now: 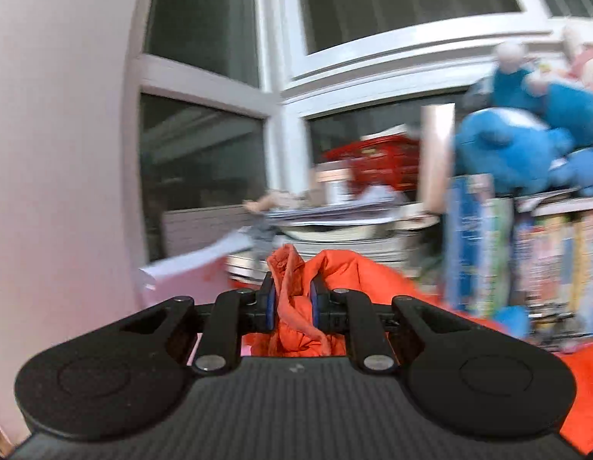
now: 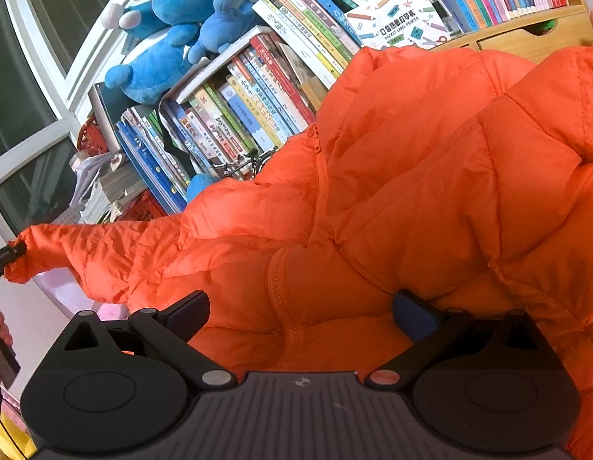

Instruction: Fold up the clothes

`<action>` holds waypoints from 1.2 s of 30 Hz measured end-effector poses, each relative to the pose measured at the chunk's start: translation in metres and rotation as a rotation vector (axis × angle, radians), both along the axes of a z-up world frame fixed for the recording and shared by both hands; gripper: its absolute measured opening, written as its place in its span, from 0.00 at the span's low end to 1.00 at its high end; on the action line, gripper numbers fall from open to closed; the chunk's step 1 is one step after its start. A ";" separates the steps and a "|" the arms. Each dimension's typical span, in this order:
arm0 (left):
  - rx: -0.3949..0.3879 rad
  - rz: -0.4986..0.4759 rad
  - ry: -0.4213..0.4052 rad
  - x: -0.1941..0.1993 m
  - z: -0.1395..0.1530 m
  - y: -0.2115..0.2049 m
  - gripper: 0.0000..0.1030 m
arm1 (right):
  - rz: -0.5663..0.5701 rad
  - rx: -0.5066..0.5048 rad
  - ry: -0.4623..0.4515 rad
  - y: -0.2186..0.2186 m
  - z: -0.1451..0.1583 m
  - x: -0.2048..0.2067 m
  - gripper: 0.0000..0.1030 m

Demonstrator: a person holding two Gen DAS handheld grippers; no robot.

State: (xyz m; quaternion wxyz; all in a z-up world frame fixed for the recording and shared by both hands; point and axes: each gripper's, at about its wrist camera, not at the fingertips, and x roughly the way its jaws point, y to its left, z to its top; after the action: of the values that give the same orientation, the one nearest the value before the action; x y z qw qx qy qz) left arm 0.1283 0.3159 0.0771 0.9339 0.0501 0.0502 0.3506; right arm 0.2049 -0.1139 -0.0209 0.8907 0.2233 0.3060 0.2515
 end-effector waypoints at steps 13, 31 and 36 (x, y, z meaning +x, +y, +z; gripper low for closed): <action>-0.070 0.271 0.277 0.041 -0.085 0.123 0.17 | 0.025 0.001 0.005 0.003 0.001 0.002 1.00; -0.279 -0.590 0.273 0.028 -0.076 -0.110 0.30 | 0.026 -0.047 0.001 0.009 0.003 0.001 1.00; -0.280 -0.617 0.397 0.034 -0.096 -0.136 0.30 | 0.025 -0.043 0.002 0.009 0.003 0.001 1.00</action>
State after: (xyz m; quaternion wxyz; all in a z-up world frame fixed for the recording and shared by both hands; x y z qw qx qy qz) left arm 0.1626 0.1799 -0.0193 0.9653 0.0018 0.2599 0.0266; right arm 0.2057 -0.1047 -0.0181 0.8918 0.2005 0.3149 0.2557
